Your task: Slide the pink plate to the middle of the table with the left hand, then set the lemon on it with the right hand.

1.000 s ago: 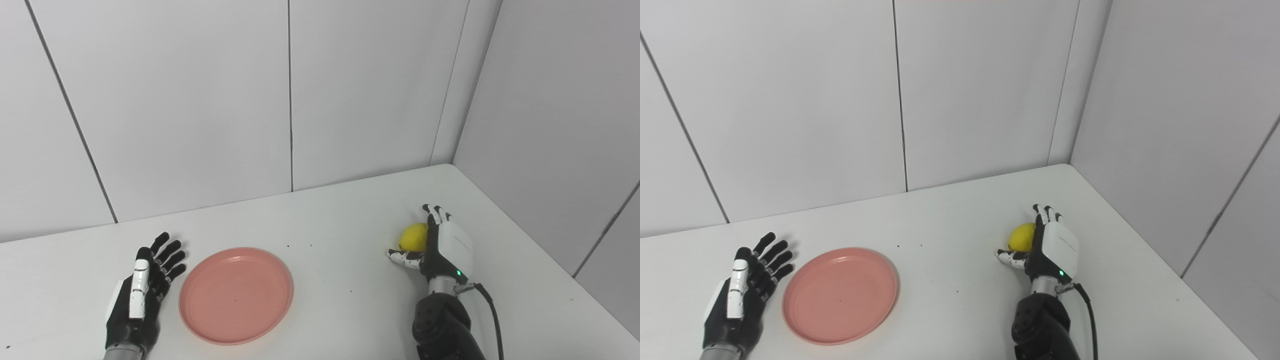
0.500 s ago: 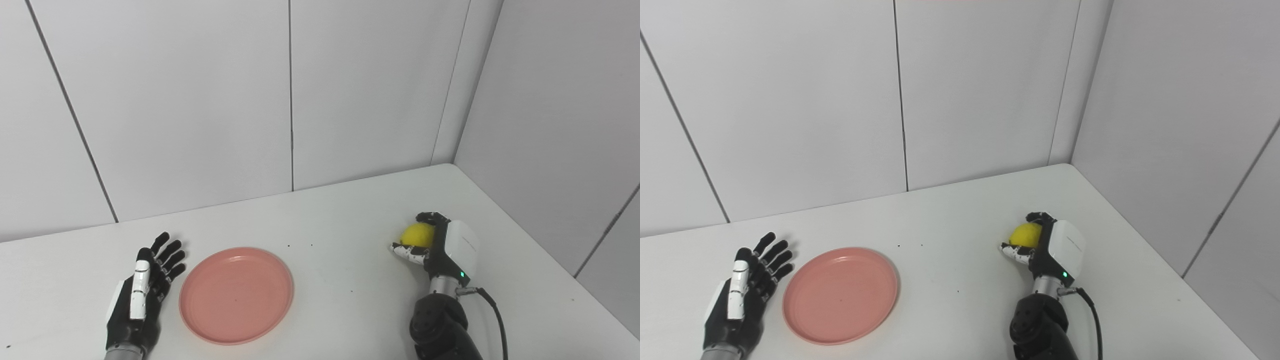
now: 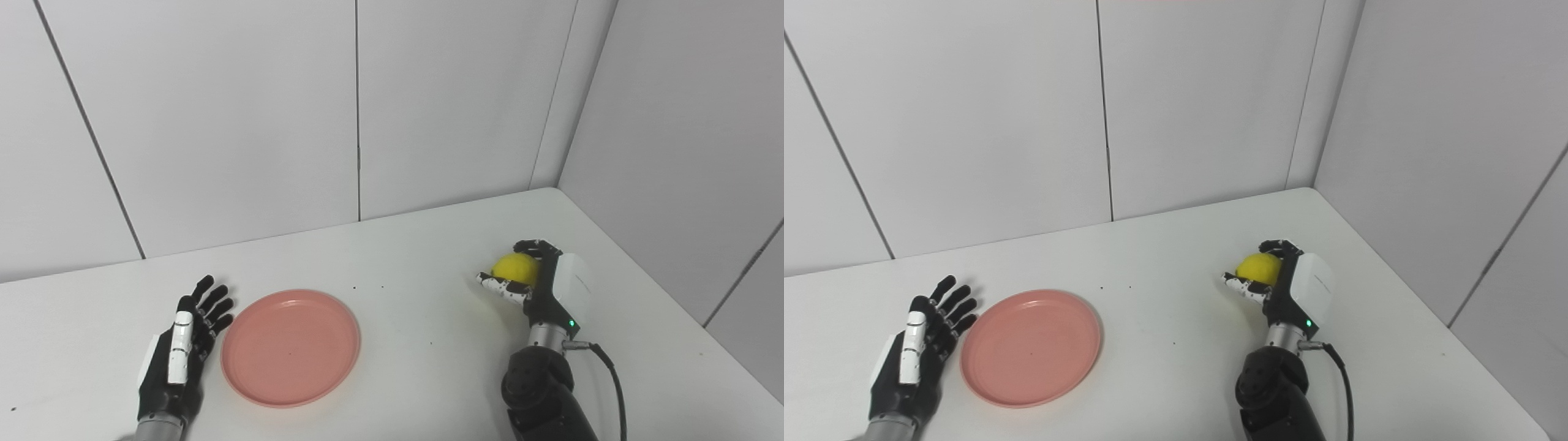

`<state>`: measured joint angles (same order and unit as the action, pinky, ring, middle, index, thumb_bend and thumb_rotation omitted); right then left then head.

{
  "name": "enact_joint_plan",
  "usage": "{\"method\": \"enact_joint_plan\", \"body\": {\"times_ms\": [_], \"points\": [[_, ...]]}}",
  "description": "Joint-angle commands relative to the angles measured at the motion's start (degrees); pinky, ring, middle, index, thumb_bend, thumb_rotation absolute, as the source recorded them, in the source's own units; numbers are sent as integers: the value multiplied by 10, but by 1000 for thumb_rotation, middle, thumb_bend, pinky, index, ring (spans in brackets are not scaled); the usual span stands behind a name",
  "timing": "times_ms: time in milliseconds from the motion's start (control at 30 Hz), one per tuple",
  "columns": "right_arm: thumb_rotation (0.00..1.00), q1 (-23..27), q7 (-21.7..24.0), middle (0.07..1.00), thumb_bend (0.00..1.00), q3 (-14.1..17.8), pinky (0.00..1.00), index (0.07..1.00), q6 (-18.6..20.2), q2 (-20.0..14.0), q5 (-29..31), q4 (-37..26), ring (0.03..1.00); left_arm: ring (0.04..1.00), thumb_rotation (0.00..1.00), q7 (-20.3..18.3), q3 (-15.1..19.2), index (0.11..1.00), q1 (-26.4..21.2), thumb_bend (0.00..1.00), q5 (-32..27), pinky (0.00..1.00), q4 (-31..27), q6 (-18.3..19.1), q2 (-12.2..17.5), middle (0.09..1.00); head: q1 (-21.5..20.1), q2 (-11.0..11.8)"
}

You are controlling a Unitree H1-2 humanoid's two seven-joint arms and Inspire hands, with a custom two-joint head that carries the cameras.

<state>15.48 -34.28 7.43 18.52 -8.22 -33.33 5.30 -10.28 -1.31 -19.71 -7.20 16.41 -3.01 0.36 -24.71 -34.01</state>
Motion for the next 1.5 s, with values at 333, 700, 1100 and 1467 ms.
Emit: {"method": "enact_joint_plan", "body": {"times_ms": [333, 700, 1100, 1467], "points": [[0, 9, 24, 509, 514, -51, 353, 502, -77, 8, 3, -92, 413, 910, 1000, 20, -13, 927, 3, 661, 13, 917, -31, 8, -22, 920, 62, -3], [0, 29, 69, 528, 514, -120, 444, 467, -96, 29, -11, -104, 461, 918, 1000, 33, -21, 932, 4, 687, 29, 920, -29, 9, -32, 926, 108, -2], [0, 53, 121, 529, 512, -182, 370, 493, -144, 58, 7, -72, 423, 932, 1000, 41, -24, 939, -2, 689, 39, 936, -13, -6, -42, 933, 145, 4], [0, 77, 166, 512, 512, -233, 314, 509, -201, 84, 26, 3, 395, 931, 1000, 52, -28, 938, -3, 665, 51, 935, -1, -24, -46, 932, 169, 9]]}}
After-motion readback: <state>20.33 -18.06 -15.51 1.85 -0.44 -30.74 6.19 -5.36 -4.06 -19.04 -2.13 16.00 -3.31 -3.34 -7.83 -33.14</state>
